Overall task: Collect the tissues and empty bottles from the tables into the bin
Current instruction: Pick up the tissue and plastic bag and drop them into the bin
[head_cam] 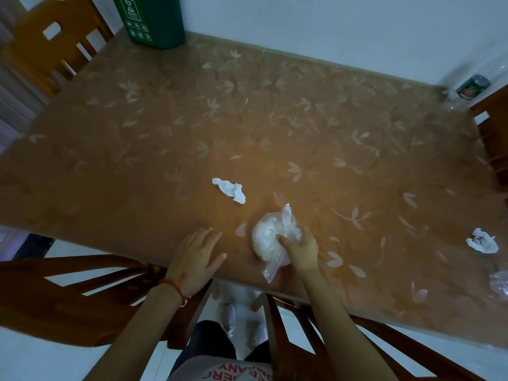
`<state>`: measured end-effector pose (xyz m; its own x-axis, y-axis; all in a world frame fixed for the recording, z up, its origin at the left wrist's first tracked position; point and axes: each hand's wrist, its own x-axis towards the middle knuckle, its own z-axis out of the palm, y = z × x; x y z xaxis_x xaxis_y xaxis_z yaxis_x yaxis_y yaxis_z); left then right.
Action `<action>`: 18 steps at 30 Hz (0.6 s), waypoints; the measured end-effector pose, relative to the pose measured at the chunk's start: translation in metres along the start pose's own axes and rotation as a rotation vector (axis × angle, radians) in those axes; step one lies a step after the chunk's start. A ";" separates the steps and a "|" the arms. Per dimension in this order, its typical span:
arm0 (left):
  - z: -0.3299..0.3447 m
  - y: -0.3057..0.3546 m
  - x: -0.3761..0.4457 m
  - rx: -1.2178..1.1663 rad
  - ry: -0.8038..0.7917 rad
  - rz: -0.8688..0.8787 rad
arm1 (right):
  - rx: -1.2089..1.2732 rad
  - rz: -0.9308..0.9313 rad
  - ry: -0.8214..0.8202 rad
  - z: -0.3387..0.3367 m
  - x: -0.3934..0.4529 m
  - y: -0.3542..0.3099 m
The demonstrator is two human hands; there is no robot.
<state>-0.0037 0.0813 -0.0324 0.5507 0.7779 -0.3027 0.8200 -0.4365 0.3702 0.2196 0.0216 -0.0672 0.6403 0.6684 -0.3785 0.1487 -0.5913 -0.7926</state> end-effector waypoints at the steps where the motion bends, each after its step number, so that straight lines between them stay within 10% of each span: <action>1: -0.001 0.000 0.002 -0.013 0.009 0.003 | 0.018 -0.001 0.005 -0.001 0.000 -0.001; 18: -0.021 0.001 0.091 -0.473 0.152 -0.156 | 0.204 -0.020 0.051 -0.017 0.007 -0.012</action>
<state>0.0439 0.1616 -0.0412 0.3700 0.8895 -0.2679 0.7110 -0.0855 0.6980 0.2348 0.0256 -0.0521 0.6772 0.6523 -0.3405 0.0099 -0.4708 -0.8822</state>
